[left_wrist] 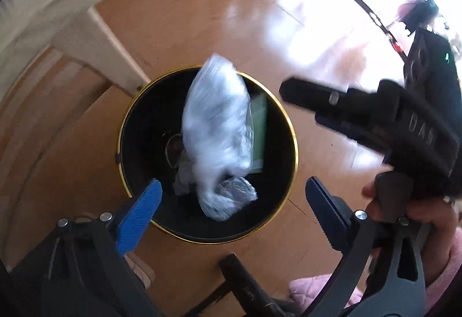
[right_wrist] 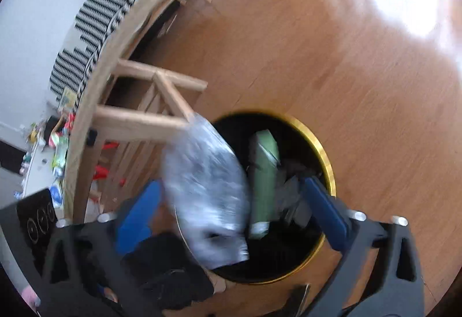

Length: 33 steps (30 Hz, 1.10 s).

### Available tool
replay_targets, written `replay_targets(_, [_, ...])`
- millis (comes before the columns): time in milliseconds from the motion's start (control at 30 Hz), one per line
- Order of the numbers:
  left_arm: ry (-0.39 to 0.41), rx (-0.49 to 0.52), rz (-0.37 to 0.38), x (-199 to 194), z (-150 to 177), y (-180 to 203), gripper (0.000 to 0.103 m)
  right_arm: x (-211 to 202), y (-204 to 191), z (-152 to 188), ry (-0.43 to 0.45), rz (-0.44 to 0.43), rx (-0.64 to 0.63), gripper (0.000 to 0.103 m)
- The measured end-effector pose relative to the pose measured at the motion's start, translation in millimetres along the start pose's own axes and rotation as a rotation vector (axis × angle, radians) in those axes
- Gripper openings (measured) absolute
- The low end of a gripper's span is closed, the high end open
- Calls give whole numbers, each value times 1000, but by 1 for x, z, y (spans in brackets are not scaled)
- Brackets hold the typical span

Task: Collect trash
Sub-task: 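Carry the plastic bag and box over the bin and open both grippers, then grasp the white-and-blue wipes packet with the left gripper while the right gripper grasps the pink-and-green ball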

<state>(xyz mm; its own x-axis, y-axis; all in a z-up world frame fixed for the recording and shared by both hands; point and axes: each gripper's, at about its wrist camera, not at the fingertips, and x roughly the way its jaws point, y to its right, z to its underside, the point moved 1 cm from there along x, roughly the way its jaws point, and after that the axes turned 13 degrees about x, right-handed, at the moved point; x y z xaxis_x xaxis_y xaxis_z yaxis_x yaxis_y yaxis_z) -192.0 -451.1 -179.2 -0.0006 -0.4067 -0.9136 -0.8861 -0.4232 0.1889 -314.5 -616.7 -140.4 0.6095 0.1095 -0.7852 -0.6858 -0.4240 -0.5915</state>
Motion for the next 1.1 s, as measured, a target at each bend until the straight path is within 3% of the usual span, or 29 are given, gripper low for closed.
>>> replay_targets(100, [14, 43, -46, -7, 2, 6, 97, -21, 1, -6, 128, 136, 6, 97])
replay_targets(133, [40, 49, -66, -12, -1, 9, 97, -35, -4, -6, 249, 238, -29, 97])
replay_targets(233, [185, 77, -91, -57, -14, 16, 97, -57, -26, -3, 433, 379, -175, 97])
replay_targets(300, [279, 67, -108, -101, -21, 12, 97, -65, -49, 2, 492, 390, -284, 97])
replay_targets(400, [405, 62, -178, -175, -15, -19, 97, -74, -85, 13, 513, 280, -426, 97])
replay_targets(467, [489, 19, -315, -225, 8, -55, 97, -74, -123, 26, 474, 140, -529, 97])
replay_targets(533, [518, -87, -477, -270, 47, -112, 97, -69, -154, 36, 431, 50, -602, 97])
replay_targets(633, [479, -308, -679, -310, 113, -197, 97, -51, -211, 52, 367, -33, -684, 97])
replay_targets(700, [440, -448, -736, -325, 153, -245, 97, -37, -249, 62, 316, -103, -699, 97])
replay_targets(767, [412, -590, -742, -337, 193, -293, 97, -23, -288, 73, 272, -149, -720, 97])
replay_targets(867, [384, -727, -703, -343, 229, -351, 97, -8, -332, 93, 219, -191, -771, 97])
replay_targets(1000, [370, -747, -623, -336, 242, -380, 97, 41, -403, 110, 101, -216, -849, 97])
replay_targets(1100, [350, -715, -585, -326, 233, -391, 97, 80, -434, 113, 15, -219, -876, 97])
